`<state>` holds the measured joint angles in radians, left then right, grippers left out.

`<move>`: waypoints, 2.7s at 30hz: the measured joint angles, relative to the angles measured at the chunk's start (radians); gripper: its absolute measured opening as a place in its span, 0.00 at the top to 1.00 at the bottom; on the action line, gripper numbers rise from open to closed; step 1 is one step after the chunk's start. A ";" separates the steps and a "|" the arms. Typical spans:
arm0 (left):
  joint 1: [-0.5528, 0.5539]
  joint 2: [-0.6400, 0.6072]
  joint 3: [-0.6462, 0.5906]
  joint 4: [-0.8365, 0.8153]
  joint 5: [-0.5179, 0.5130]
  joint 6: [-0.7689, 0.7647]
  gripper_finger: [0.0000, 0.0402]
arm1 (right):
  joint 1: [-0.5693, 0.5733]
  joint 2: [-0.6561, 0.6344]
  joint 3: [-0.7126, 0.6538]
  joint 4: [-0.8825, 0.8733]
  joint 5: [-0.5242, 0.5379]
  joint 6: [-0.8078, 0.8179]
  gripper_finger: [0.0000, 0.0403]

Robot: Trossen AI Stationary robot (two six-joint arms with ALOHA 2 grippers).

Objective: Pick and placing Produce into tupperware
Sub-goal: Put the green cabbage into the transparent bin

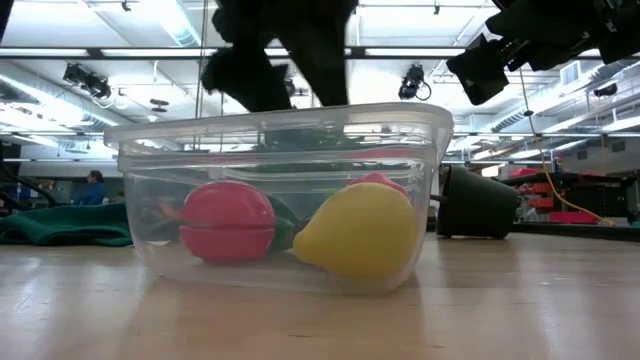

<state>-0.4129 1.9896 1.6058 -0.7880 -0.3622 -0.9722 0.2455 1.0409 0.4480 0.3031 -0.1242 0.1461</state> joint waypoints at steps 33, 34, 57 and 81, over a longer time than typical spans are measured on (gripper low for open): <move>0.063 -0.338 -0.302 -0.540 -0.366 -0.292 0.40 | -0.154 0.101 0.000 0.074 0.174 -0.061 0.52; 0.053 -0.385 -0.360 -0.473 -0.379 -0.298 0.41 | -0.157 0.101 0.000 0.073 0.174 -0.061 0.52; 0.013 -0.720 -1.011 0.829 -0.589 0.456 0.41 | -0.359 0.301 0.003 0.304 0.137 -0.080 0.52; 0.018 -0.719 -1.011 0.955 -0.588 0.564 0.43 | -0.394 0.673 0.401 -0.052 0.227 -0.141 0.17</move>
<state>-0.3947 1.2701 0.5953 0.1670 -0.9504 -0.4084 -0.1481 1.7134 0.8486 0.2507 0.1030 0.0055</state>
